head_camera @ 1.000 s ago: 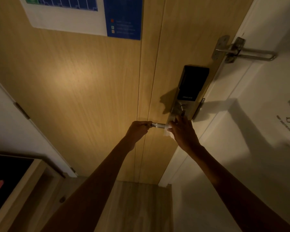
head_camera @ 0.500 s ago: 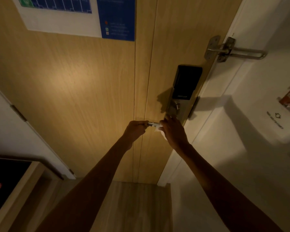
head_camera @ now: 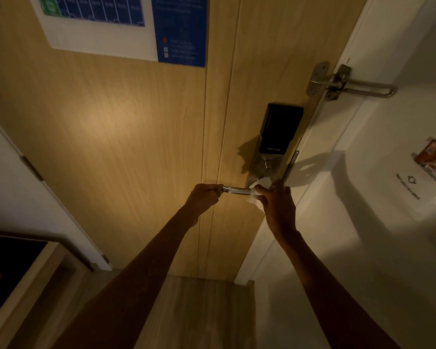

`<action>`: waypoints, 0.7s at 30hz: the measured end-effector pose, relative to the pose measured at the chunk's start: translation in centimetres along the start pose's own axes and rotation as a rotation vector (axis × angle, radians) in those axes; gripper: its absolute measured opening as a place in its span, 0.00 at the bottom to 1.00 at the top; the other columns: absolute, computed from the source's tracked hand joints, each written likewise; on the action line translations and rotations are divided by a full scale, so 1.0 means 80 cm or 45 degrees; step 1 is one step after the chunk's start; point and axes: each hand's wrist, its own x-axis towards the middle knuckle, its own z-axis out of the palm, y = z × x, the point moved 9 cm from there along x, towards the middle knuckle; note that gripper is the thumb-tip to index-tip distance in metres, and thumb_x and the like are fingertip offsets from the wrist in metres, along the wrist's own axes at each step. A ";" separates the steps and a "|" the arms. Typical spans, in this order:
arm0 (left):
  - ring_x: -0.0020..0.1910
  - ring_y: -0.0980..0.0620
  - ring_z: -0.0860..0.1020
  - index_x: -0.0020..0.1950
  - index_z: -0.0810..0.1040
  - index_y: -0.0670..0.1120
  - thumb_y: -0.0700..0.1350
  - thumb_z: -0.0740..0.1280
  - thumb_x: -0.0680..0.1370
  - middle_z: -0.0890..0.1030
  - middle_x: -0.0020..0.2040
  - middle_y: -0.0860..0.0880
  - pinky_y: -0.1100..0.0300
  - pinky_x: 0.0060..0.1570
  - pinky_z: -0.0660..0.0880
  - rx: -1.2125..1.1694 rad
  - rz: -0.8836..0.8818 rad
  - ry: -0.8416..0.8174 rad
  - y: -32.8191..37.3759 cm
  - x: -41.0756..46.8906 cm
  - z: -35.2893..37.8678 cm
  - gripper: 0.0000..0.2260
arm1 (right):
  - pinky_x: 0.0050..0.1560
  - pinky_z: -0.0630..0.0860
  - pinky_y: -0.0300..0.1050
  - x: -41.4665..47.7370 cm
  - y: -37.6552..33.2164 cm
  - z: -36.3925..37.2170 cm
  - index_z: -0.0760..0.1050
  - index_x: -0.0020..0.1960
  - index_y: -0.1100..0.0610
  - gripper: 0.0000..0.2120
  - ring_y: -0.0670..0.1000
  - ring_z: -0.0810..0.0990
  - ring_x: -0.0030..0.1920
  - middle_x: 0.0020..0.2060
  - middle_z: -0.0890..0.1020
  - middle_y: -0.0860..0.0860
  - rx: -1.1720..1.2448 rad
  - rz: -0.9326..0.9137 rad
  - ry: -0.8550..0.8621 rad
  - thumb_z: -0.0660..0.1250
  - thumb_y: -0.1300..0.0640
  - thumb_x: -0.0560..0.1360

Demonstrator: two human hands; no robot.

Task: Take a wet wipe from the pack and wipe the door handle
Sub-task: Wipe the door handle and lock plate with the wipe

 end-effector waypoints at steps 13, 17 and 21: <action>0.43 0.54 0.76 0.60 0.80 0.40 0.36 0.65 0.77 0.80 0.49 0.44 0.66 0.42 0.74 -0.054 -0.013 0.000 0.003 -0.005 0.002 0.12 | 0.56 0.80 0.51 -0.010 0.008 0.004 0.78 0.62 0.55 0.15 0.50 0.82 0.57 0.56 0.83 0.51 0.477 0.050 -0.017 0.67 0.53 0.76; 0.46 0.52 0.77 0.59 0.80 0.42 0.37 0.65 0.77 0.80 0.47 0.47 0.65 0.45 0.75 -0.076 -0.037 0.004 0.000 -0.006 0.004 0.12 | 0.51 0.82 0.53 -0.012 0.007 -0.015 0.75 0.61 0.53 0.17 0.57 0.78 0.58 0.58 0.79 0.56 0.351 0.032 0.074 0.70 0.53 0.74; 0.45 0.52 0.76 0.59 0.80 0.41 0.37 0.64 0.78 0.80 0.50 0.44 0.66 0.41 0.73 -0.077 -0.024 -0.019 -0.001 -0.007 0.003 0.11 | 0.51 0.82 0.58 -0.003 -0.005 -0.019 0.77 0.59 0.56 0.17 0.61 0.74 0.61 0.62 0.75 0.59 0.210 -0.137 0.082 0.74 0.57 0.71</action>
